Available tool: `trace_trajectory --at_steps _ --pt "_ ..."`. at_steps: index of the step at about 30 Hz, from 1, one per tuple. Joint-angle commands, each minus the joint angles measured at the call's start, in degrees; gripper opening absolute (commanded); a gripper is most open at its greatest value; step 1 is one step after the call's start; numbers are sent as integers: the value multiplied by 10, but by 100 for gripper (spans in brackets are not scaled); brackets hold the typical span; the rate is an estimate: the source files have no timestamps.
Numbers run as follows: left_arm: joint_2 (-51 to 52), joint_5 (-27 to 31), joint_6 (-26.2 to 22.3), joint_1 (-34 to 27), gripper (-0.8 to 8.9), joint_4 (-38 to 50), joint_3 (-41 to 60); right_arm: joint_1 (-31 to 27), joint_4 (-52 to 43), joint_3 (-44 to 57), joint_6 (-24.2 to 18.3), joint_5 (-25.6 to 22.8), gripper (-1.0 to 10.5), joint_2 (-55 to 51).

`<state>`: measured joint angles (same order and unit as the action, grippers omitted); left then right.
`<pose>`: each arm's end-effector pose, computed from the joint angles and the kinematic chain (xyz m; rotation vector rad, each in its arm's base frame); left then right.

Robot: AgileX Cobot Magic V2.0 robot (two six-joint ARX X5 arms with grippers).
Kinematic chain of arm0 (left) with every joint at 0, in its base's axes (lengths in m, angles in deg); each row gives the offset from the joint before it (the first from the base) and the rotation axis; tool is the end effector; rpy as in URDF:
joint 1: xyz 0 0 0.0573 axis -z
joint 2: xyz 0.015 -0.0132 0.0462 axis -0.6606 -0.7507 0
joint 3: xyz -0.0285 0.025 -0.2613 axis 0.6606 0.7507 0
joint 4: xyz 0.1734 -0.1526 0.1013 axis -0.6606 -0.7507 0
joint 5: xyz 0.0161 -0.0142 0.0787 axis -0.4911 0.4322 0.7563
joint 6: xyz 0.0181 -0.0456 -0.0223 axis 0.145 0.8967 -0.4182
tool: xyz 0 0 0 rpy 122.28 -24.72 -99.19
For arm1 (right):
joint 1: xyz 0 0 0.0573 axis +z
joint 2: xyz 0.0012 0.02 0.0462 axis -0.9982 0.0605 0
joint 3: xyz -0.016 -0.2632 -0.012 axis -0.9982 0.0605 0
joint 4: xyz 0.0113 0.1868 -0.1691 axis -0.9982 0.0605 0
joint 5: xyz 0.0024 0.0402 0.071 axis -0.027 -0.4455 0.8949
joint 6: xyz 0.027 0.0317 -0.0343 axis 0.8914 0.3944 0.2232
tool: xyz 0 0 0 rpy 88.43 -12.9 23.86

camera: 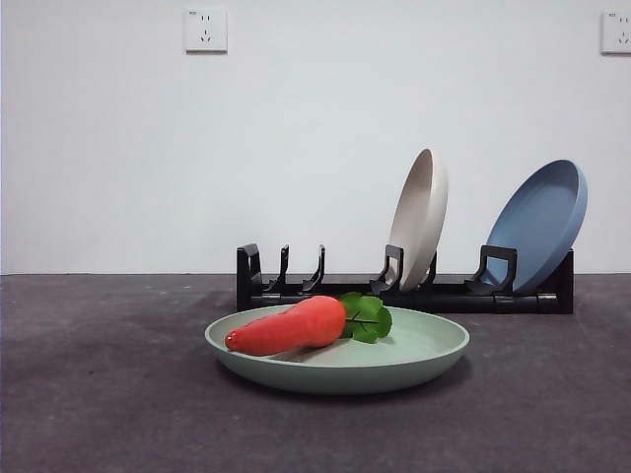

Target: Take the green plate from the plate rack,put the plate on the table,take the carrot from the table,put the carrot in the plate

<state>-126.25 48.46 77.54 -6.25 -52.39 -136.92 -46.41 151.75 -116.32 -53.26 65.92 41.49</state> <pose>0.1111 -0.0794 0.4295 0.1915 -0.0479 -0.6434 0.0655 0.0592 0.3312 -0.0821 0.9325 0.6554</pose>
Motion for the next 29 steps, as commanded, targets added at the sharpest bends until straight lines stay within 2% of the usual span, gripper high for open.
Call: trace_trajectory --at_steps 1,3,5,12,20,29 --pt "52 -45 -25 -80 -2 151 103 1 -3 2 3 -2 2 -2" --pt "92 -43 -25 -122 -2 216 172 1 -3 2 3 -2 2 -2" --pt "127 -42 -25 -153 -2 244 229 1 -3 2 3 -1 2 -2" --pt "239 -13 -21 -234 -2 248 400 1 -3 2 3 -1 2 -2" --pt "349 -12 -2 -273 -2 244 540 1 -3 2 3 -2 2 -2" --pt "412 -12 23 -289 -2 217 633 1 -3 2 3 -2 2 -2"
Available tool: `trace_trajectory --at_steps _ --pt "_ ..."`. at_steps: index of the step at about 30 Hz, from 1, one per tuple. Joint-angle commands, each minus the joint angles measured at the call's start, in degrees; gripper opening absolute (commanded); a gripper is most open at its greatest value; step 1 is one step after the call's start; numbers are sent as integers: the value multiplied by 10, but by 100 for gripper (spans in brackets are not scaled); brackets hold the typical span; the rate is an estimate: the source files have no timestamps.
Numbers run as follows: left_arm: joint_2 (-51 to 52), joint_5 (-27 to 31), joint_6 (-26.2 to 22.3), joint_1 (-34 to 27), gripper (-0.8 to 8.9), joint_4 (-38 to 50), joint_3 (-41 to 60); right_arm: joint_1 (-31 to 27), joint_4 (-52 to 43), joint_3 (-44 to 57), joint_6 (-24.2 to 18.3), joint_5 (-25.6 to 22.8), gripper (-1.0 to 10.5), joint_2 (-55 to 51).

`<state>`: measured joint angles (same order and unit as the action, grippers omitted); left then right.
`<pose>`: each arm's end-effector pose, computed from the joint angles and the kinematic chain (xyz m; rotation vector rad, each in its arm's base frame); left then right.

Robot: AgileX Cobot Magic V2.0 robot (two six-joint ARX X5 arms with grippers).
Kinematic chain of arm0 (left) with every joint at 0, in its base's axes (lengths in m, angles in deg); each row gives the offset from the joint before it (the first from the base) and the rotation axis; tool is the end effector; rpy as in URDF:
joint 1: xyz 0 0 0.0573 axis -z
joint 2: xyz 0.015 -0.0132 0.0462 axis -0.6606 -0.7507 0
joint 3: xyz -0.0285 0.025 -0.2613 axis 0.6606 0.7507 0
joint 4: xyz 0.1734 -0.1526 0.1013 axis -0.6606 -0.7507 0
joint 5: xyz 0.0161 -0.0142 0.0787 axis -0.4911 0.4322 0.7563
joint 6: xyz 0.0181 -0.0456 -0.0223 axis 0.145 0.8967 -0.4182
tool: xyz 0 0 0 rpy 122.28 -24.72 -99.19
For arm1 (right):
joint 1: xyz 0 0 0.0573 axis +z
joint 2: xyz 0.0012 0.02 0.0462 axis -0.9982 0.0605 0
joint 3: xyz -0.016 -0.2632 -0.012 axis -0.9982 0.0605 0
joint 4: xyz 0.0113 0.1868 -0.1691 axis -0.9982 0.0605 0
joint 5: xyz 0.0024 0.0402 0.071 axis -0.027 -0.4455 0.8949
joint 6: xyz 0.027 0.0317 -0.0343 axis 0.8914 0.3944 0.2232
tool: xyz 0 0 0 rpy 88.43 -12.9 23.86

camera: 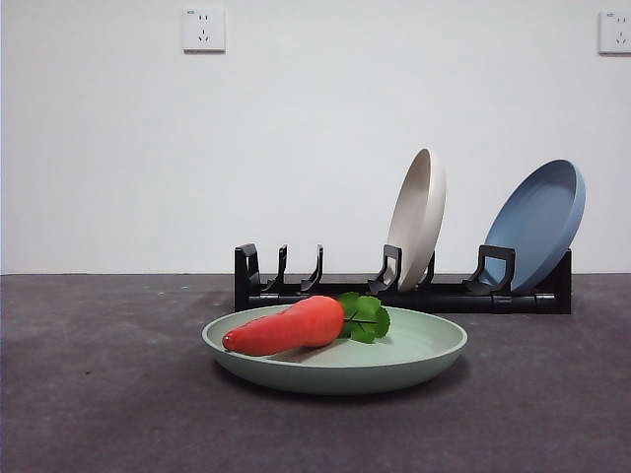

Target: Take the green plate from the plate rack,put the plate on the table,take the carrot from the table,put the carrot in the plate

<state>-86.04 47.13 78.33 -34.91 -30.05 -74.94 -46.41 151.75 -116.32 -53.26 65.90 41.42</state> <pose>0.0986 -0.0129 0.1777 0.1798 -0.0100 -0.1670 0.0653 0.0591 0.3313 -0.0818 0.9312 0.6554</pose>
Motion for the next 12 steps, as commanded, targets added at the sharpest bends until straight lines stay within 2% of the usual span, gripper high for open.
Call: trace_trajectory --at_steps 1,8,12 --pt "14 1 16 -2 -2 -13 18 1 -3 2 3 -1 2 -1" --pt "42 0 23 -2 -2 -125 24 1 -3 2 3 -1 2 -1" --pt "42 -3 38 -2 -2 -129 24 1 -3 2 3 -1 2 -1"
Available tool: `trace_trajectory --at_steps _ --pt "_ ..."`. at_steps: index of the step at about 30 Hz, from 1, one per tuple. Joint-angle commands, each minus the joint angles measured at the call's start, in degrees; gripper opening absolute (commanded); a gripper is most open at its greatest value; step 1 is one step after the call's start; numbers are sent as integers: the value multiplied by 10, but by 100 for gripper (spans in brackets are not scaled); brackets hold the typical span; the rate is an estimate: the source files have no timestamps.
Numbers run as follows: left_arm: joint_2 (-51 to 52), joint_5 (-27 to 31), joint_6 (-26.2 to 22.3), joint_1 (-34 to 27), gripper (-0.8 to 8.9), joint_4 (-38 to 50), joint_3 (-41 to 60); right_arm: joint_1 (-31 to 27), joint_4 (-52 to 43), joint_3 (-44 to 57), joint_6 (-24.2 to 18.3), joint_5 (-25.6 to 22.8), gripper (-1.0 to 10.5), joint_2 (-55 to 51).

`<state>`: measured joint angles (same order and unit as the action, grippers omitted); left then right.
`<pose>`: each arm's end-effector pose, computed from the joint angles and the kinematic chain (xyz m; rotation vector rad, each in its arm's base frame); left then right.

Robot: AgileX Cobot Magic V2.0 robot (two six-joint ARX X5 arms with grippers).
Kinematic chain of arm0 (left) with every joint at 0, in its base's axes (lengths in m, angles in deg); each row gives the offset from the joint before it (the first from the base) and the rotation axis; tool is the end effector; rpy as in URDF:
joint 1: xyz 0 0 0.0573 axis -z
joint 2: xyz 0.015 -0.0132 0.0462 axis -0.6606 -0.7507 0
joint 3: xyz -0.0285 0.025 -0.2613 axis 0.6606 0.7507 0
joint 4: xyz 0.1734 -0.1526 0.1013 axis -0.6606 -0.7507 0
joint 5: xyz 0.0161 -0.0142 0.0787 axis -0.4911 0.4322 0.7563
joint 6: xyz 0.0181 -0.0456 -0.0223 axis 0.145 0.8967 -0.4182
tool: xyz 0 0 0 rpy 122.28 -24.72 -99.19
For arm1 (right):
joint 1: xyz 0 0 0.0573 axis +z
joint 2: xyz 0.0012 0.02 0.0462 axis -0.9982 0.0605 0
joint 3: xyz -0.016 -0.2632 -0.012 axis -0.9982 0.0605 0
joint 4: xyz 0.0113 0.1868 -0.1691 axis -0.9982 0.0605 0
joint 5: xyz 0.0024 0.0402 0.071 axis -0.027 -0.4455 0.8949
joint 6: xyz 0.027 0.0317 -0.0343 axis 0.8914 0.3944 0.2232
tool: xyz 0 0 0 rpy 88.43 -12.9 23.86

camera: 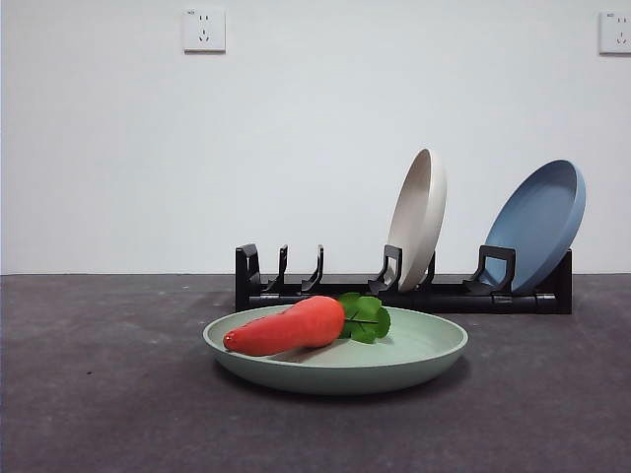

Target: Take the green plate from the plate rack,put the plate on the table,take the carrot from the table,put the carrot in the plate

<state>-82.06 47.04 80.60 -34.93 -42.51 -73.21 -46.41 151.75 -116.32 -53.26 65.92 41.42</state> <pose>0.0940 -0.0123 0.1519 0.1449 0.1713 -0.1804 0.0653 0.0591 0.3313 -0.0817 0.9313 0.6557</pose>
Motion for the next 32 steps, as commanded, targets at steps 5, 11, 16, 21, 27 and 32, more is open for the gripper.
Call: trace_trajectory --at_steps 5,11,16,21,27,32 --pt "2 0 25 -2 -2 -1 6 1 -3 2 3 -2 2 -1" --pt "2 0 25 -1 -2 -1 6 1 -3 2 3 -2 2 -1" --pt "2 1 25 -1 -2 -1 6 1 -3 2 3 -2 2 -1" --pt "2 0 25 -1 -2 -1 6 1 -3 2 3 -2 2 -1" --pt "2 0 25 -1 -2 -1 6 -7 -3 2 1 -5 2 -8" --pt "2 1 25 -1 -2 -1 6 -86 -42 3 -50 -1 2 -45"
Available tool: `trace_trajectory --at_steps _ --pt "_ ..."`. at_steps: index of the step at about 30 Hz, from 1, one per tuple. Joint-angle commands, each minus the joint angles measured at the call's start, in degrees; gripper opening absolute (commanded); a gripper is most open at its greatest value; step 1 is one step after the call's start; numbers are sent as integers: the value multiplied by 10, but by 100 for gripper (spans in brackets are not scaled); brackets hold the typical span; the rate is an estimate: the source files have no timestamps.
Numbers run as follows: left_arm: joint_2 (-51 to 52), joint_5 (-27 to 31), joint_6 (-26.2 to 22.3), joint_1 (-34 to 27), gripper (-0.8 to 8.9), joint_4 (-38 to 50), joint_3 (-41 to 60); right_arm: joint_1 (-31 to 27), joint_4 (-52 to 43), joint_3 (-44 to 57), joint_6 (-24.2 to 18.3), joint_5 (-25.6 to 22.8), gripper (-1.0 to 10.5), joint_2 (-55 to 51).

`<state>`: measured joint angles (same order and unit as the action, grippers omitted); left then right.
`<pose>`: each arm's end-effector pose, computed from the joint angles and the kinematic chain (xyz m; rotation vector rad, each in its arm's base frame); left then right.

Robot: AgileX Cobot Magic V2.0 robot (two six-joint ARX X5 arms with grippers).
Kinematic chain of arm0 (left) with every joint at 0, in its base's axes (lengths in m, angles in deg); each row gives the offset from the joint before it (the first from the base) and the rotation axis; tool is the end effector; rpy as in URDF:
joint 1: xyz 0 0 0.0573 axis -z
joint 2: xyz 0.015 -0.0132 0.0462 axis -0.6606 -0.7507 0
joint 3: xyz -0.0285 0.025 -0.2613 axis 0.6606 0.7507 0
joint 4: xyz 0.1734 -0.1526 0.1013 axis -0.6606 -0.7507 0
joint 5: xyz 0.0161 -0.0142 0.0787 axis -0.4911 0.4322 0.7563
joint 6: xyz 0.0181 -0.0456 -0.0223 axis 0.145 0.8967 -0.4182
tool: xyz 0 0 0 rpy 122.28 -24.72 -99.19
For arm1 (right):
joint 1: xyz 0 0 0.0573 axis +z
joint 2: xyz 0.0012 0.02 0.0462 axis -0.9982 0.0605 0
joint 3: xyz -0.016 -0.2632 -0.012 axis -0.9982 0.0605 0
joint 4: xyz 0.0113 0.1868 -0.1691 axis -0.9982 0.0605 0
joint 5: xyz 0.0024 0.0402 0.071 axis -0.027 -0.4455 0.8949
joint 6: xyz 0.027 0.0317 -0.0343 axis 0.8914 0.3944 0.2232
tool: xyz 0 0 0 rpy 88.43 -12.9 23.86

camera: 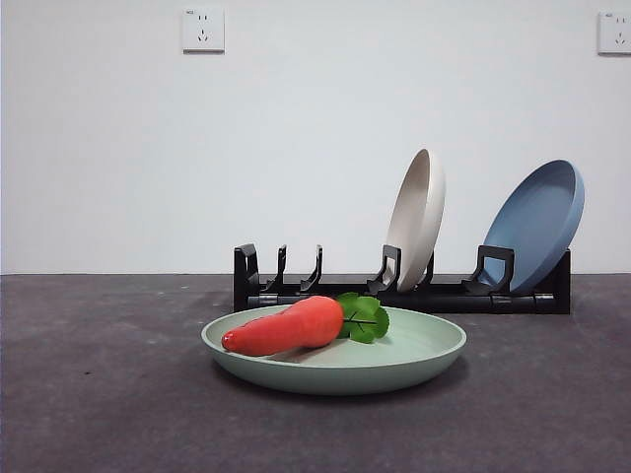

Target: Take the green plate from the plate rack,put the plate on the table,take the carrot from the table,put the carrot in the plate

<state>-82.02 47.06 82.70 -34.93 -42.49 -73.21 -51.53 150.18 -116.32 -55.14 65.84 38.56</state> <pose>0.0939 -0.0123 0.1520 0.1084 0.1735 -0.1767 0.0625 0.0475 0.3362 -0.0483 0.8452 0.6017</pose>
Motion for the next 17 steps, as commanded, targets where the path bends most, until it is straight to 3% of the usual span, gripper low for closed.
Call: trace_trajectory --at_steps 1,5,9,17 --pt "2 0 3 -1 -2 -2 6 -61 -46 3 -32 0 2 -28" --pt "2 0 4 -1 -2 -2 6 -171 -142 24 -59 0 2 -81" --pt "2 0 3 -2 -2 -2 6 -245 -252 86 -82 1 2 -136" --pt "2 0 4 -1 -2 -2 6 -299 -498 318 -28 -1 2 -257"
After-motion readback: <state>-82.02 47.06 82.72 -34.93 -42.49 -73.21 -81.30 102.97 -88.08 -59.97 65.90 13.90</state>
